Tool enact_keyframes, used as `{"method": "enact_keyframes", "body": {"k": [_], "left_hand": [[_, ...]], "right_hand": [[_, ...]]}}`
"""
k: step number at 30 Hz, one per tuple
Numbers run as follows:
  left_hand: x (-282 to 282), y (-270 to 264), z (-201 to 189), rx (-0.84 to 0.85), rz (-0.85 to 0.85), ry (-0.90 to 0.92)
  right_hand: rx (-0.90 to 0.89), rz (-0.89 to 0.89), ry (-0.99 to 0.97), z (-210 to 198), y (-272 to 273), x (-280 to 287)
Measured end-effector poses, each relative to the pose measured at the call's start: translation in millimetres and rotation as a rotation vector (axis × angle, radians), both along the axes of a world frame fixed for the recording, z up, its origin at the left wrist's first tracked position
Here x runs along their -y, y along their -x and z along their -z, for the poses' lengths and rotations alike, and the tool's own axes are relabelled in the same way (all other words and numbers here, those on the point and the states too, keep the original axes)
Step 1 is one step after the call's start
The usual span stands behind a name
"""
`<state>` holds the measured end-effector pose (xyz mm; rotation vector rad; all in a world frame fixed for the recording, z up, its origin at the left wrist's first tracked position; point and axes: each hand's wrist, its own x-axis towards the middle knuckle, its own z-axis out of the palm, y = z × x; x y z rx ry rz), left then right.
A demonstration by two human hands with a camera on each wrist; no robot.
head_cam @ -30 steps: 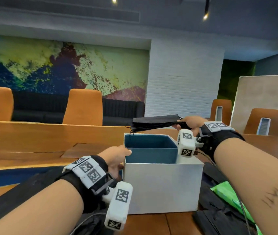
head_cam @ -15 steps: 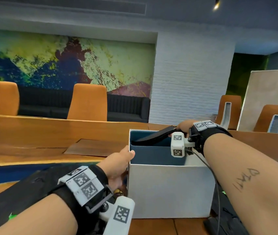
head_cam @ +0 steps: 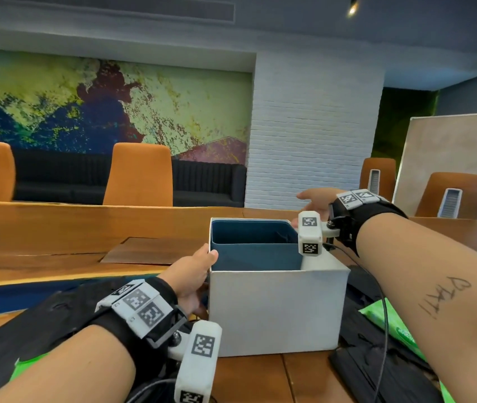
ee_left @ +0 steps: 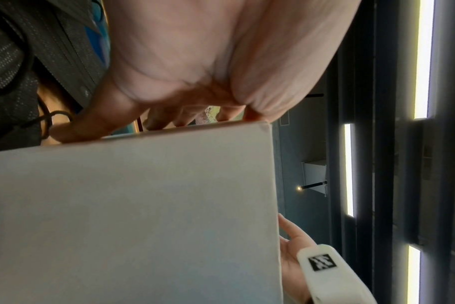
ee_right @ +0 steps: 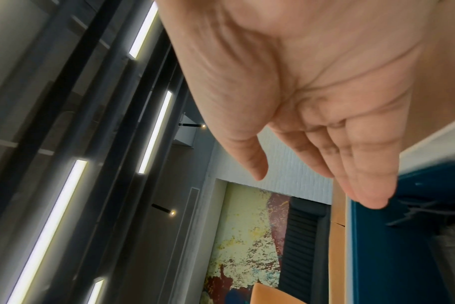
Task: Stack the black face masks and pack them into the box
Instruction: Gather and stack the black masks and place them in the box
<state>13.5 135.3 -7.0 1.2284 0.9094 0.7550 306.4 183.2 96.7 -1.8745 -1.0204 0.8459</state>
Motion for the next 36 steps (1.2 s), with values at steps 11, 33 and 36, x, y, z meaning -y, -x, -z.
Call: {"method": "enact_keyframes", "body": {"k": [11,33,36], "left_hand": [[28,13,-19,-0.410,-0.201,-0.420],[156,-119,18,-0.302,0.276,0.253],[151,-136,20,-0.344,0.251,0.289]], "right_hand": [[-0.026,-0.125,-0.008,-18,-1,145],[0.465,-0.179,0.644,89,-22,241],[0.487,-0.191,0.658,91,-24,235]]}}
